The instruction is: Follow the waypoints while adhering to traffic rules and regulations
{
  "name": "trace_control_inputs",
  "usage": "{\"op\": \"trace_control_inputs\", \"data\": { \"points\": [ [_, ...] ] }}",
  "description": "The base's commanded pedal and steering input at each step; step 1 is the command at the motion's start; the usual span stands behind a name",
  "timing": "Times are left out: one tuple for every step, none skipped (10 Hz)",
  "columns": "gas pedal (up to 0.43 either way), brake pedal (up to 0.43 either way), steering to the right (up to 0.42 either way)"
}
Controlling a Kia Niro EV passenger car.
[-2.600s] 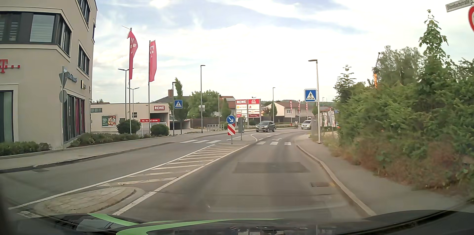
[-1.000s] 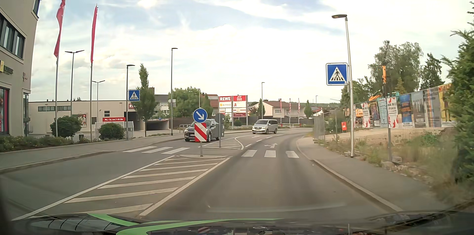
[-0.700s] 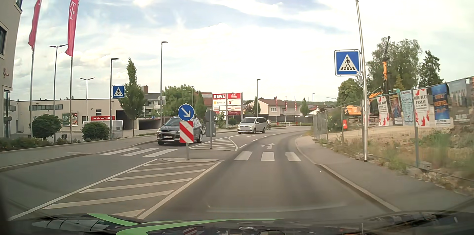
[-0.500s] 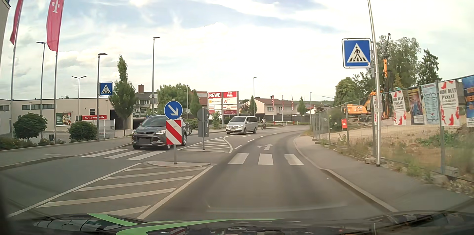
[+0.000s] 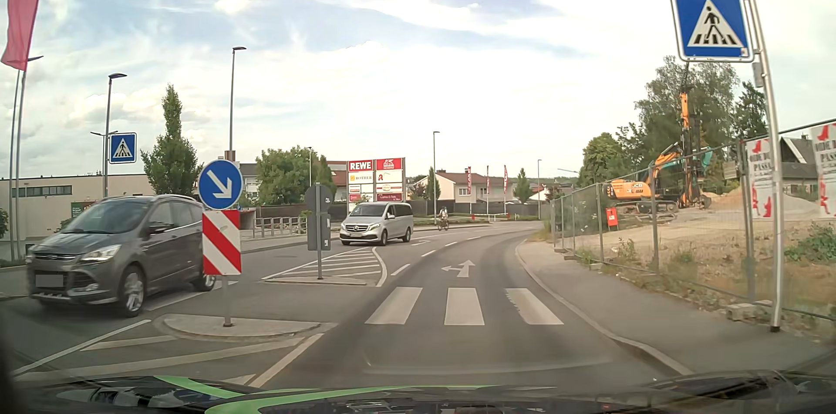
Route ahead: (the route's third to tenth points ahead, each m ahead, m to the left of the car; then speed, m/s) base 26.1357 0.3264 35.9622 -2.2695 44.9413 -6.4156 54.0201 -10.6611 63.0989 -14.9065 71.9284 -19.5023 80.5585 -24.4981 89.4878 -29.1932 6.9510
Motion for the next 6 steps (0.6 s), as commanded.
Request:
{"op": "trace_control_inputs", "data": {
  "points": [
    [0.047,0.000,0.025],
    [0.008,0.000,0.025],
    [0.008,0.000,0.025],
    [0.008,0.000,0.025],
    [0.000,0.000,0.025],
    [0.000,0.000,0.025]
  ]
}}
